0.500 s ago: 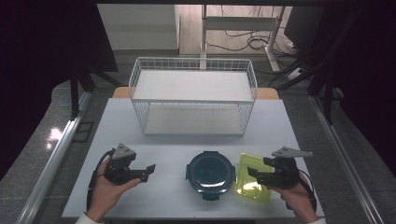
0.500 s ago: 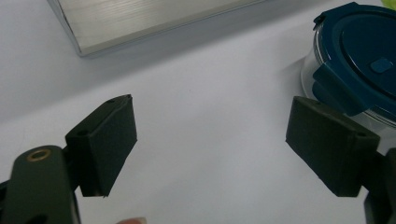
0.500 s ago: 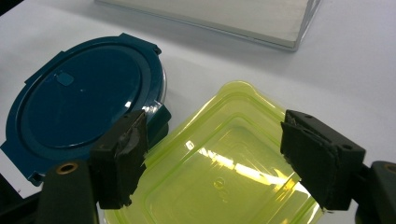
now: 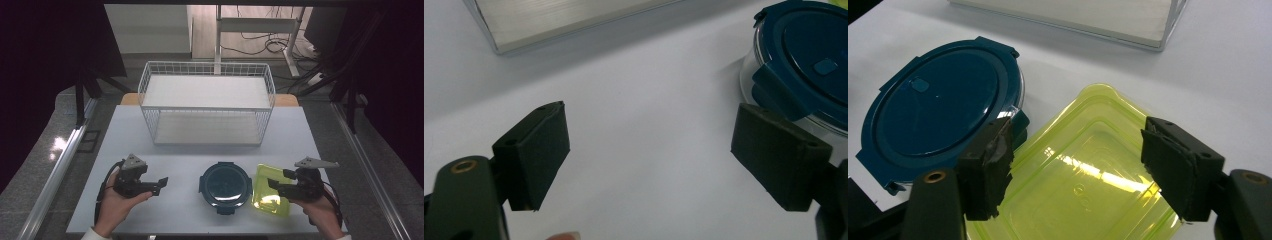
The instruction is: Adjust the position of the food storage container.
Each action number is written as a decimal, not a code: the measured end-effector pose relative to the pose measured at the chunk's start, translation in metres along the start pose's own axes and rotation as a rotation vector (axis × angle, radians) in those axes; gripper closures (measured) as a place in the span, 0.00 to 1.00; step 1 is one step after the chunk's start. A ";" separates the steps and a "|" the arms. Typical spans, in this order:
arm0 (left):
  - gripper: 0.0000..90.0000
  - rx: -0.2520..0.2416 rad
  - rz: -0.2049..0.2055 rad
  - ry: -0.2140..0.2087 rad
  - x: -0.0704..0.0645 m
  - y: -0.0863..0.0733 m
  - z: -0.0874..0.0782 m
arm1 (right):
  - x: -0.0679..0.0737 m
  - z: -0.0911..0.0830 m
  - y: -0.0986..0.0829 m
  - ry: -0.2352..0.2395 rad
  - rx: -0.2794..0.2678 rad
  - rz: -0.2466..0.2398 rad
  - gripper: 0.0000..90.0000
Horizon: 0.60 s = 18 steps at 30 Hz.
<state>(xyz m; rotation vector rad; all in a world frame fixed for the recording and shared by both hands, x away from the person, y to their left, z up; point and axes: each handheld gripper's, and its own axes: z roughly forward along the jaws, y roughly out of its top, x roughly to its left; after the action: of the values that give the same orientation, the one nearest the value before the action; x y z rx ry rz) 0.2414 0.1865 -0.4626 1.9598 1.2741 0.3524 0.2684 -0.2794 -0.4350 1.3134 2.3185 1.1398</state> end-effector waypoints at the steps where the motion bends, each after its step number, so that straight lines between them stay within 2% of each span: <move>1: 0.17 0.003 0.002 0.000 0.000 0.000 0.000 | 0.000 0.000 0.000 0.000 0.000 0.001 0.33; 9: 0.17 0.012 0.015 0.008 0.000 0.000 -0.001 | -0.002 0.003 0.001 0.004 0.014 -0.008 0.35; 18: 0.17 0.017 0.032 -0.001 -0.006 0.000 -0.002 | 0.000 -0.008 0.001 -0.006 0.012 -0.002 0.41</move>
<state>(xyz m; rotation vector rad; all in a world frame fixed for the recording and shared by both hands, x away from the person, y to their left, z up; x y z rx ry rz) 0.2378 0.1818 -0.4604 1.9963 1.2498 0.3580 0.2646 -0.2836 -0.4293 1.3161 2.3257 1.1209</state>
